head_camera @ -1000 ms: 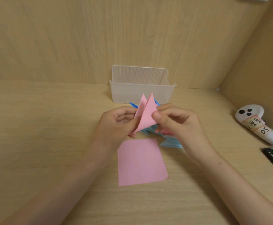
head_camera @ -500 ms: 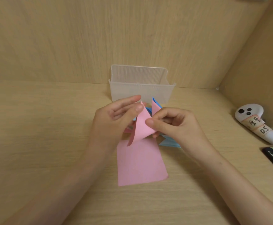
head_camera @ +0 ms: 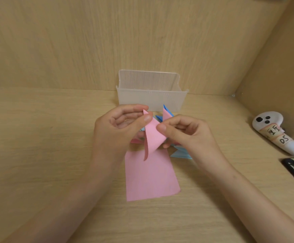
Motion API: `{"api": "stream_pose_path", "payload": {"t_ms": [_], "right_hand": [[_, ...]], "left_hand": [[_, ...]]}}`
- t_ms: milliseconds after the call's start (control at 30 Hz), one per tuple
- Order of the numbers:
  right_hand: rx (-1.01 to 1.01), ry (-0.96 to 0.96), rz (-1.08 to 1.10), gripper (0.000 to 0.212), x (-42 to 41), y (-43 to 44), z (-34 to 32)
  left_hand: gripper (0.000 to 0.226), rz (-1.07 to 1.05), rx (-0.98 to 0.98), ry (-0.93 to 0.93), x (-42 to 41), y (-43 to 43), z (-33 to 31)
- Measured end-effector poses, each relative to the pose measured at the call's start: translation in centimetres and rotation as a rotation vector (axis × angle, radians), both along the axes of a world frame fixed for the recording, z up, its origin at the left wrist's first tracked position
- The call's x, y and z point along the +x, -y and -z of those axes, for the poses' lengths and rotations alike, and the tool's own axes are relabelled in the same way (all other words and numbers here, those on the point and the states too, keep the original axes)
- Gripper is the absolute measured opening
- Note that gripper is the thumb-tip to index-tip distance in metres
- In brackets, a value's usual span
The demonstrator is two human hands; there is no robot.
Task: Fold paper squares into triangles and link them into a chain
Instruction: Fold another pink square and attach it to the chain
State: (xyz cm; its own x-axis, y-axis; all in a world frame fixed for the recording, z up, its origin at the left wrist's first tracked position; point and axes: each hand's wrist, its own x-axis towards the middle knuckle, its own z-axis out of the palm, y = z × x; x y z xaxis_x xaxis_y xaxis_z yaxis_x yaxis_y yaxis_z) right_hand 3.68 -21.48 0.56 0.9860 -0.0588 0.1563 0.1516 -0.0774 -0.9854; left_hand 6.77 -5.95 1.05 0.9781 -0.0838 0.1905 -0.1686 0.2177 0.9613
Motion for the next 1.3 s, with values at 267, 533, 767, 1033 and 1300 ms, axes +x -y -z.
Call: {"api": "stream_pose_path", "payload": {"t_ms": [267,533,767,1033,1300], "right_hand": [[0.007,0.028,0.027,0.007,-0.24,-0.05,-0.48],[0.026,0.042,0.046,0.011,-0.17,0.04,-0.46],[0.020,0.031,0.043,0.010,-0.26,0.07,-0.49],[0.025,-0.073,0.032,0.015,-0.17,0.15,-0.51],[0.123,-0.011,0.096,0.016,-0.25,0.14,-0.56]], "left_hand": [[0.012,-0.015,-0.029,-0.036,-0.09,0.01,-0.07],[0.013,-0.004,-0.041,-0.037,-0.17,0.10,-0.16],[0.012,-0.011,-0.041,-0.046,-0.32,0.11,-0.26],[0.013,-0.073,-0.155,-0.053,-0.24,-0.02,-0.35],[0.016,-0.036,-0.192,-0.068,-0.44,0.25,-0.05]]}}
